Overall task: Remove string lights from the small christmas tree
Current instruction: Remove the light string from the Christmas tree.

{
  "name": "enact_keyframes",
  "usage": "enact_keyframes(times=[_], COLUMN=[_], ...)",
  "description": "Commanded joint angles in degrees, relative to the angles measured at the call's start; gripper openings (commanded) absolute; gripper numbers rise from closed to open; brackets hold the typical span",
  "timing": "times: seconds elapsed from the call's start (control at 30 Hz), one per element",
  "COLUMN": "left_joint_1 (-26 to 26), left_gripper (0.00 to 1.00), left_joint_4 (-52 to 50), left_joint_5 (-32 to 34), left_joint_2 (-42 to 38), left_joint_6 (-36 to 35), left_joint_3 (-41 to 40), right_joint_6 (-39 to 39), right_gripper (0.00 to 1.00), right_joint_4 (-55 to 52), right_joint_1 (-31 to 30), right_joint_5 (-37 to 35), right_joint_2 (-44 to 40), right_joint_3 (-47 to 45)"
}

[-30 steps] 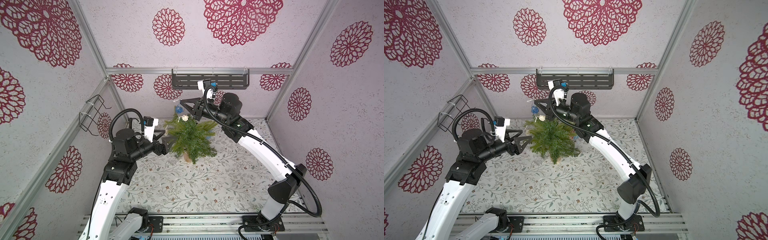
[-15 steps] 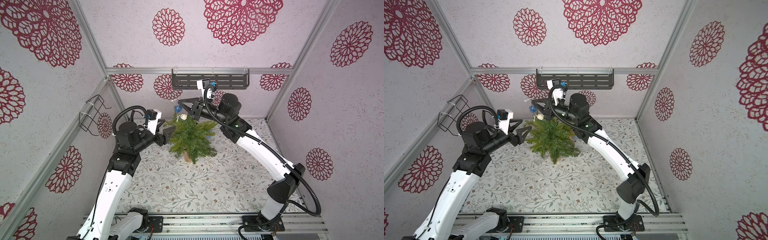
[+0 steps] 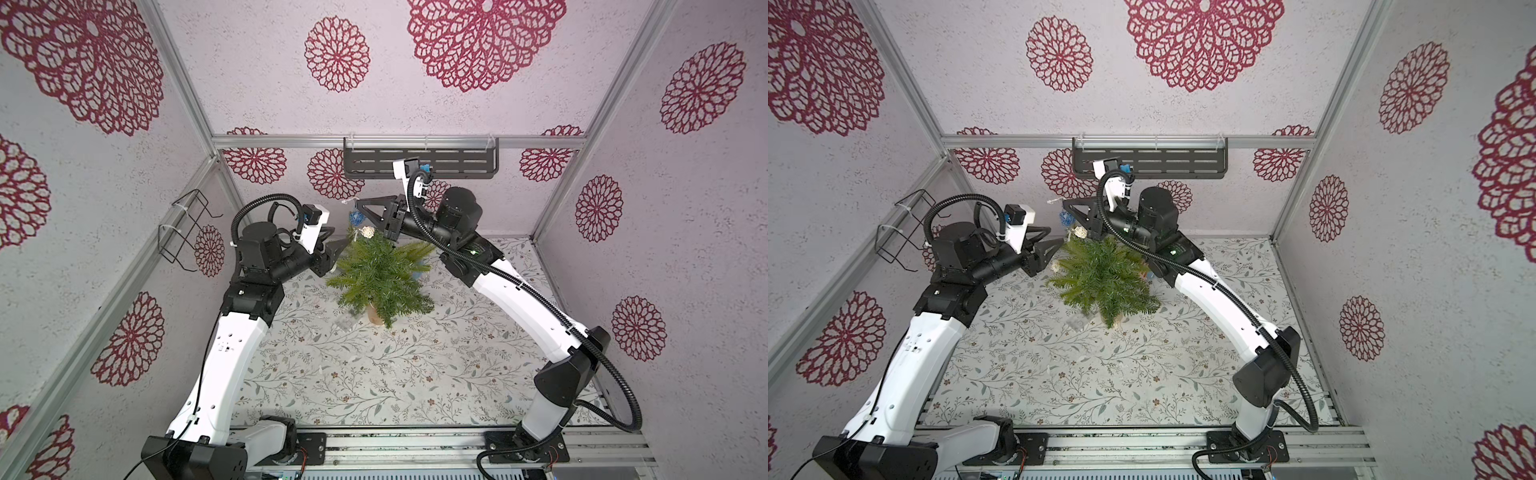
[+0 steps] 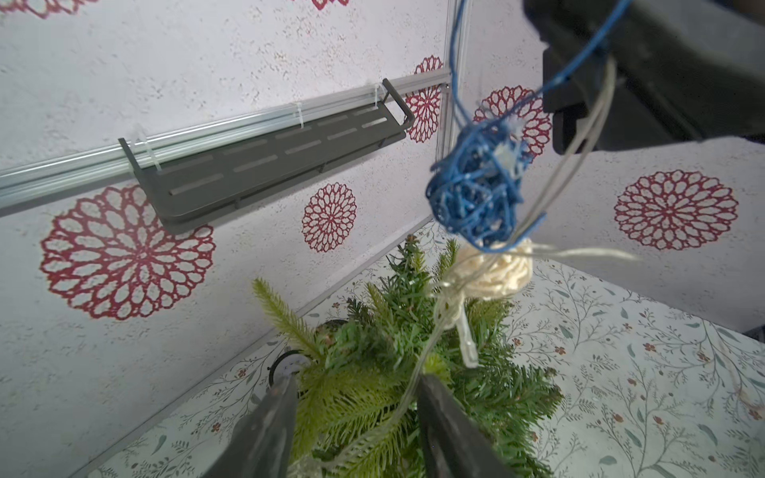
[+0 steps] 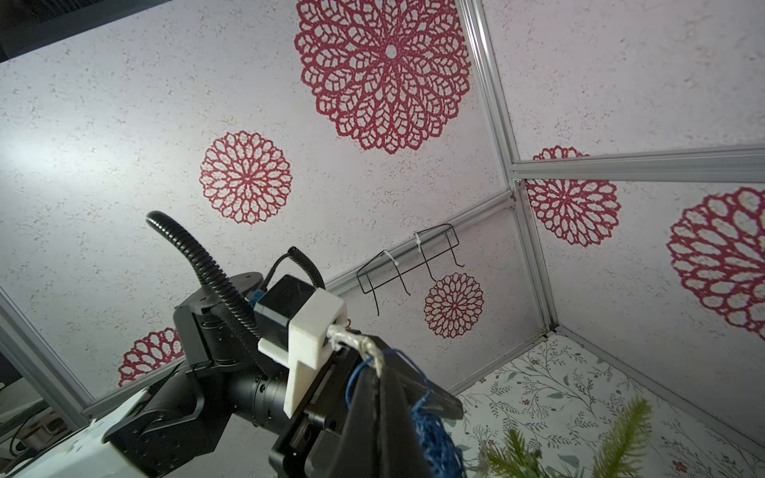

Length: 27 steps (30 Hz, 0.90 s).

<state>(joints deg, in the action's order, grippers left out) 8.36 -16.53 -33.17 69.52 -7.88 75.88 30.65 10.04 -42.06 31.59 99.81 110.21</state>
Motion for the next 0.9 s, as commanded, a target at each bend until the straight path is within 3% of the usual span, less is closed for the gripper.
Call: enact_keyframes(times=[0.0,0.23,0.43,0.67,0.87], left_joint_1=[-0.3,-1.3,-1.6,-1.9,-2.0], left_gripper=[0.5,0.41,0.18,0.0,0.0], left_joint_4=[-3.3,-4.2,-3.4,-2.0,0.4], left_joint_5=[-3.6,-2.8,-2.4,-0.3,3.7], left_joint_2=[0.4,2.7,3.5,2.5,1.3], left_joint_6=[-4.6,-4.9,-4.2,-3.7,-2.6], left_joint_3=[1.8,2.7,3.2,2.3,1.3], right_joint_6=[0.5,1.2,1.2,0.6,-1.2], right_gripper=[0.0,0.0,0.0,0.0,0.0], right_joint_4=[2.4,2.7,2.3,1.5,-2.6], right_joint_1=[-0.3,-0.4,-0.4,-0.4,-0.4], right_joint_5=[0.1,0.3,0.0,-0.4,-1.0], right_joint_2=[-0.7,-0.4,-0.4,-0.3,-0.7], right_joint_3=[1.0,0.9,0.9,0.7,0.5])
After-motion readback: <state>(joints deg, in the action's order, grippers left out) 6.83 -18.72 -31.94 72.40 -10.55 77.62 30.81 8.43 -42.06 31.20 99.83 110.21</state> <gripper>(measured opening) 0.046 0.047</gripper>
